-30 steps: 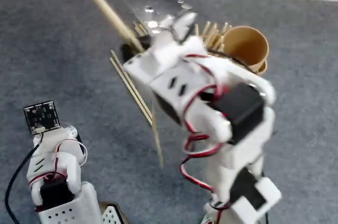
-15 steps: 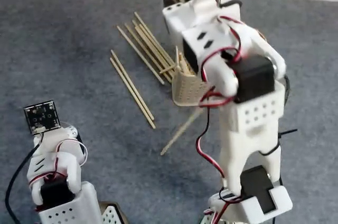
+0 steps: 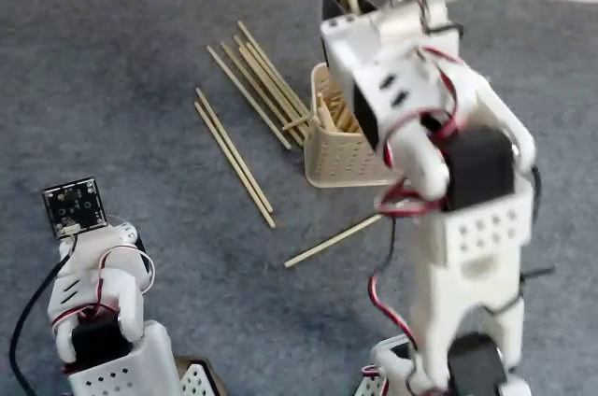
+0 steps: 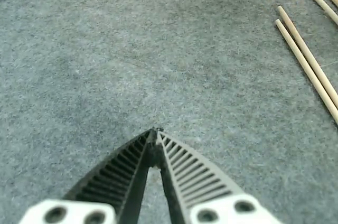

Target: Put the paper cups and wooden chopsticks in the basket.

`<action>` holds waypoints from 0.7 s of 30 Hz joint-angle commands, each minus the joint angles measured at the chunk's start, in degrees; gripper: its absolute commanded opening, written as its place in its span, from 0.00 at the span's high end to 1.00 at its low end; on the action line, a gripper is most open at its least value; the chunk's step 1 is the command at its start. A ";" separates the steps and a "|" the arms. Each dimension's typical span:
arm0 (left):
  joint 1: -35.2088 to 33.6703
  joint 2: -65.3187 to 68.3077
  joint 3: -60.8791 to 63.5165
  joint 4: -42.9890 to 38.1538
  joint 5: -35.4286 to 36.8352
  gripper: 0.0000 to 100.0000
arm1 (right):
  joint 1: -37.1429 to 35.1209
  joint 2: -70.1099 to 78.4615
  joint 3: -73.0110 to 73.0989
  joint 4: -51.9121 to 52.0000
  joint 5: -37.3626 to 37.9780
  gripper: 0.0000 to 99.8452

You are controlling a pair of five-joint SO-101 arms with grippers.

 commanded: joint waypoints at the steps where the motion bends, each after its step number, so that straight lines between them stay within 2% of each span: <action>1: -0.48 -0.48 -0.13 -1.14 -0.62 1.00 | -0.22 -9.01 12.88 -6.55 -0.26 0.99; 5: -0.48 -0.48 -0.13 -1.14 -0.62 1.00 | -0.04 -15.78 32.48 -25.10 3.43 0.99; 9: -0.48 -0.48 -0.13 -1.14 -0.62 1.00 | 0.13 -17.71 47.60 -41.36 3.34 0.99; 21: -0.48 -0.48 -0.13 -1.14 -0.62 1.00 | 4.44 -17.71 69.49 -74.24 3.25 0.99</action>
